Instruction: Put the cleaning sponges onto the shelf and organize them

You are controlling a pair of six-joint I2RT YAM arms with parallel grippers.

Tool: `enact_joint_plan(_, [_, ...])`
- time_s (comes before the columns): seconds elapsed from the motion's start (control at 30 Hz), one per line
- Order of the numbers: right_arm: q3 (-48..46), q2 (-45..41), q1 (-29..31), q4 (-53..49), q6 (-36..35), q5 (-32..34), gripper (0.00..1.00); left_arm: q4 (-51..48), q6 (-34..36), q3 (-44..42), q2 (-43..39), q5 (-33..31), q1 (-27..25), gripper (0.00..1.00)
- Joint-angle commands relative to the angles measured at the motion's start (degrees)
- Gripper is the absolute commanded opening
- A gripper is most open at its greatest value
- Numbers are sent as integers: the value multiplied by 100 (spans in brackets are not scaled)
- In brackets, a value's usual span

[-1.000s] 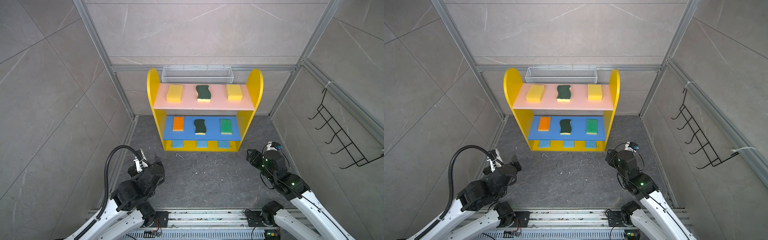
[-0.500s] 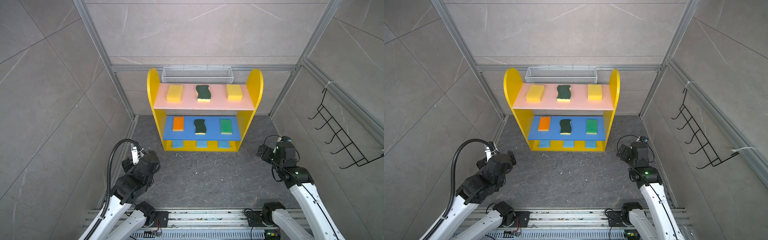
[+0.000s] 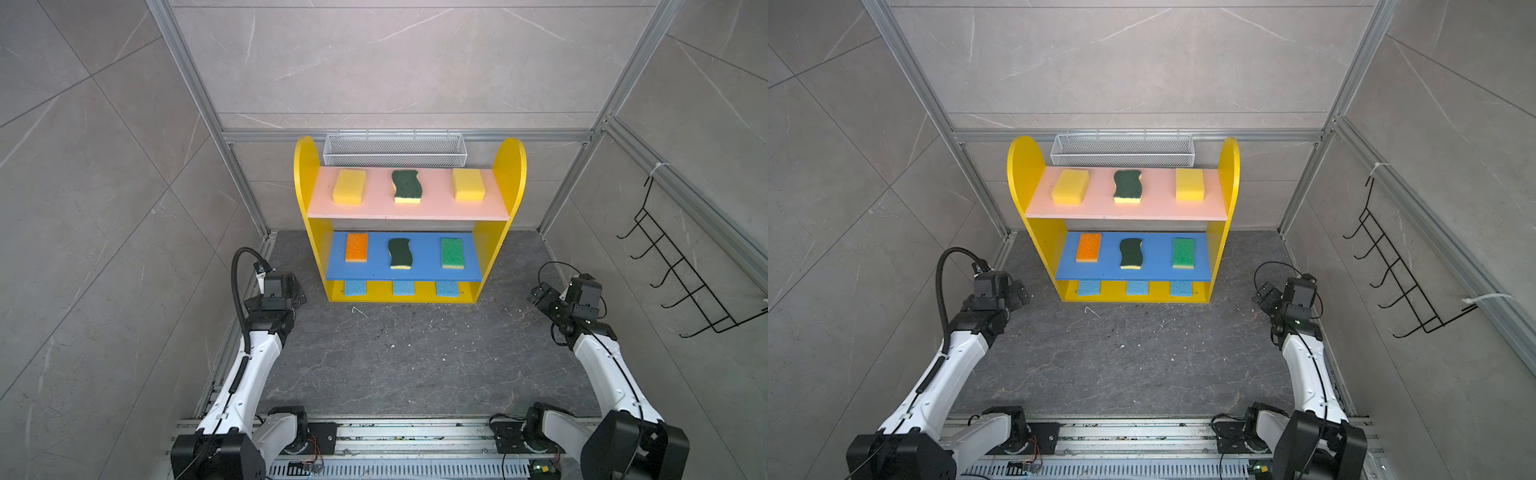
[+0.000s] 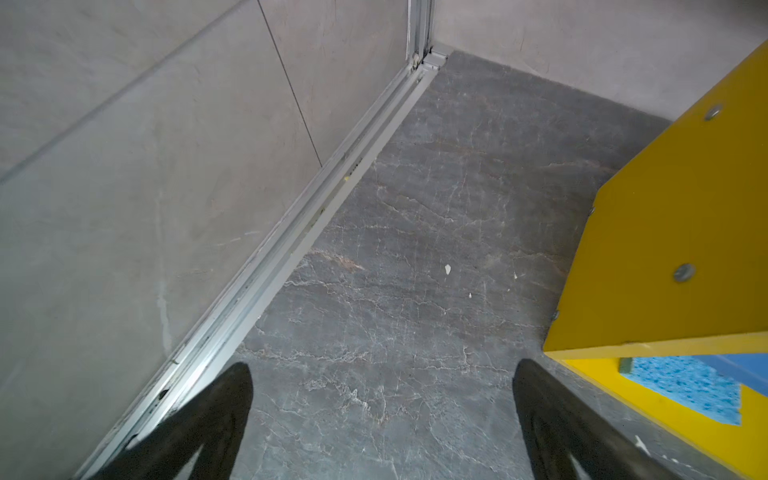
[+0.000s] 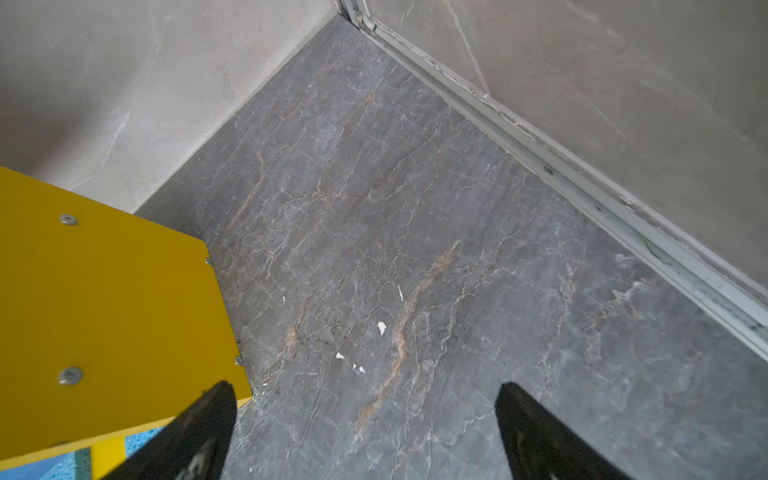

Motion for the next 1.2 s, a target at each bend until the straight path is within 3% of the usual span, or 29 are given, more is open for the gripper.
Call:
enact_joint_plan(0.0, [-352,199,-17,1140,-221,12,99,1529,401,-454,182,90,206,100])
enact_joint_plan(0.17, [-1516,221,-19,3278,-247,168,99,2987,479,-1031,666,580,484,100])
enact_joint_plan(0.3, [-1545,733,-17,3540,-416,45,99,3420,630,-1069,1196,790,488,100])
enact_joint_plan(0.47, [-2269,1027,-18,5434,-342,-219,99,4322,884,-1407,1455,1170,490,100])
enact_joint_plan(0.6, [-2193,1370,60,5582,-531,-451,99,4600,948,-1573,1519,1322,483,100])
enact_joint_plan(0.87, [-2054,1528,1006,5731,-1599,-450,99,5824,1177,-2028,2078,1689,441,100])
enact_joint_plan(1.03, [-2410,1771,1568,6660,-2181,-296,99,6290,1292,-2244,2214,1916,429,100])
enact_joint_plan(1.13, [-2715,2372,1758,7955,-2227,25,99,6413,1363,-2273,2286,1971,392,100])
enact_joint_plan(1.17, [-2722,2257,1757,7732,-2185,159,99,6437,1361,-2276,2296,1979,387,100])
